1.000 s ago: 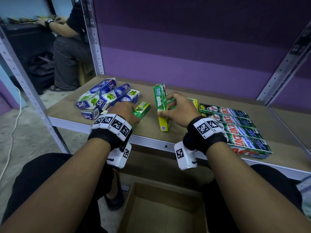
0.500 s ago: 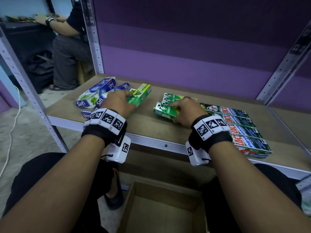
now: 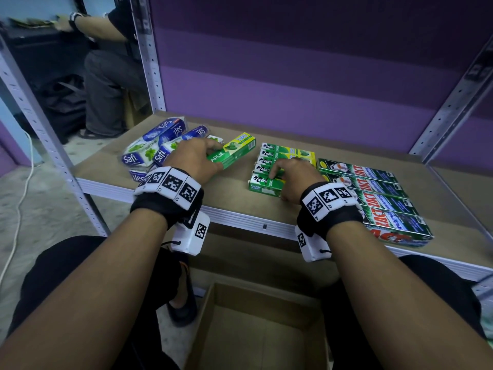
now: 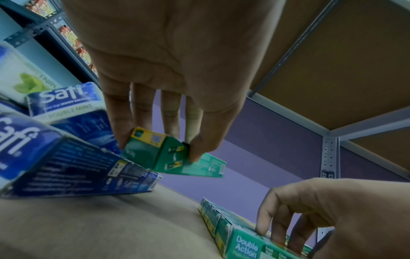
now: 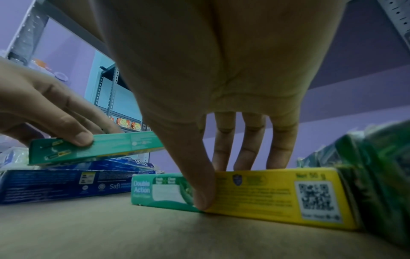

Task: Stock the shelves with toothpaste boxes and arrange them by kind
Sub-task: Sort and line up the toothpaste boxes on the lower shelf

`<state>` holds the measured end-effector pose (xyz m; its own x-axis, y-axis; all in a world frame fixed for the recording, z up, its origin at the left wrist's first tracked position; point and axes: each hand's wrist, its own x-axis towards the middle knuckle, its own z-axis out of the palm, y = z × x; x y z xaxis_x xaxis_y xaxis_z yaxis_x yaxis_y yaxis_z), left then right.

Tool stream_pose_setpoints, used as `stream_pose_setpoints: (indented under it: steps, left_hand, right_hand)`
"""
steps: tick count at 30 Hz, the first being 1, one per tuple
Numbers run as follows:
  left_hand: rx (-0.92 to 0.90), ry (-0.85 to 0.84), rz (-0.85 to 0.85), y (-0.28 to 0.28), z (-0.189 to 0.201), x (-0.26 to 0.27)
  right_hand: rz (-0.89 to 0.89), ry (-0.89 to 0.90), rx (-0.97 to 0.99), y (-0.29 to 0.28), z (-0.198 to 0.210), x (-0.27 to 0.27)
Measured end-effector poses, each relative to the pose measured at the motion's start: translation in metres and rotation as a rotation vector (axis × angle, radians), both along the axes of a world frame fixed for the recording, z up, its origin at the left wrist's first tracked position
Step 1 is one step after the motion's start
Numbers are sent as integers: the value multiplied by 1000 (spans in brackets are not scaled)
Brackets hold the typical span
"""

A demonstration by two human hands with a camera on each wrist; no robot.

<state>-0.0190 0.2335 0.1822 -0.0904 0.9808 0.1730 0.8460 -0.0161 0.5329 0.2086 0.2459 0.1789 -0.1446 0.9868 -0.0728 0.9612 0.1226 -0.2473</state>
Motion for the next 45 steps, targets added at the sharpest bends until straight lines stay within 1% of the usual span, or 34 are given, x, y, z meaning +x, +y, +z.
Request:
stream_pose_setpoints:
  steps: [4, 8, 14, 18, 20, 24, 26, 28, 31, 36, 38, 40, 42, 45]
  left_hand:
    - [4, 9, -8, 0, -1, 1]
    - [4, 4, -13, 1, -2, 1]
    - [20, 11, -39, 3, -4, -1]
    - [53, -25, -64, 4, -4, -2]
    - [68, -46, -95, 3, -3, -1]
    - [109, -25, -198, 0, 0, 4]
    - [124, -37, -254, -3, 2, 9]
    - [135, -86, -328, -6, 3, 15]
    - [136, -227, -419, -10, 7, 26]
    - [54, -499, -518, -12, 11, 42]
    - [30, -613, -533, -12, 12, 48]
    - [48, -658, -532, -11, 13, 53]
    - [58, -669, -538, -11, 12, 55]
    - [21, -702, -578, -14, 13, 55]
  right_hand:
    - [-13, -7, -5, 1, 0, -1]
    - [-66, -7, 81, 1, -7, 1]
    - [-100, 19, 60, 3, -7, 4]
    - [-95, 42, 53, 6, -7, 9]
    - [-85, 107, 66, 7, -3, 11]
    - [23, 325, 231, 3, 12, 15]
    - [82, 383, 288, -2, 18, 18]
    - [128, 375, 301, -8, 21, 21]
    - [162, 334, 296, -13, 19, 28]
    - [132, 338, 329, -21, 22, 52]
    - [126, 311, 322, -26, 24, 61]
    - [109, 296, 306, -32, 22, 71]
    - [100, 339, 302, -40, 20, 78]
    - [100, 421, 303, -50, 20, 88]
